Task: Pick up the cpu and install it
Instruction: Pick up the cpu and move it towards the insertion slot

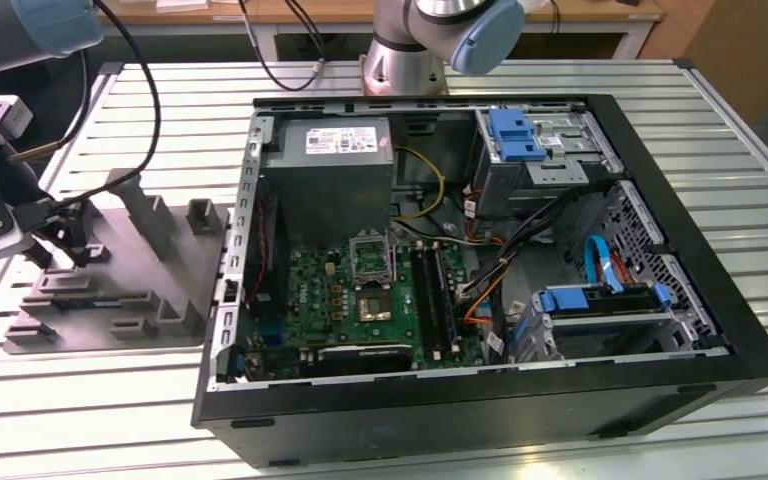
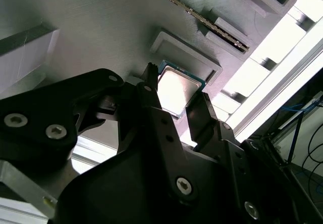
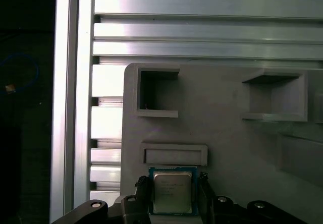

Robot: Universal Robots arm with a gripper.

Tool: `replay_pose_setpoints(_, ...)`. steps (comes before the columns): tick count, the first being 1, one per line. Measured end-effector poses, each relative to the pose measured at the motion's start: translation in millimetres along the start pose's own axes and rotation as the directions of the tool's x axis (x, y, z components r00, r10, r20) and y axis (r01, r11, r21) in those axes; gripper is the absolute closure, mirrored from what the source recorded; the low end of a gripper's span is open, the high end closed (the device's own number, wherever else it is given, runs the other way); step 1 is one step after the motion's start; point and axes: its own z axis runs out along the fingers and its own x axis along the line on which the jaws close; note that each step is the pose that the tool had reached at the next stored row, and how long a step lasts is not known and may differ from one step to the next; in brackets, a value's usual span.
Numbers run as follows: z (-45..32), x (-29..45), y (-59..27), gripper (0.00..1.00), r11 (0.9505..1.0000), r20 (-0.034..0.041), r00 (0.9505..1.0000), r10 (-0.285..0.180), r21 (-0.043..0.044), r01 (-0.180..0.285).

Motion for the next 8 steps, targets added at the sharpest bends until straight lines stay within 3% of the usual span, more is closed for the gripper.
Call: replay_pose_setpoints(8, -0.1, 0.0, 0.0, 0.53, 1.0000, 0.0000, 1.0000, 0.000, 0.0000, 0.000)
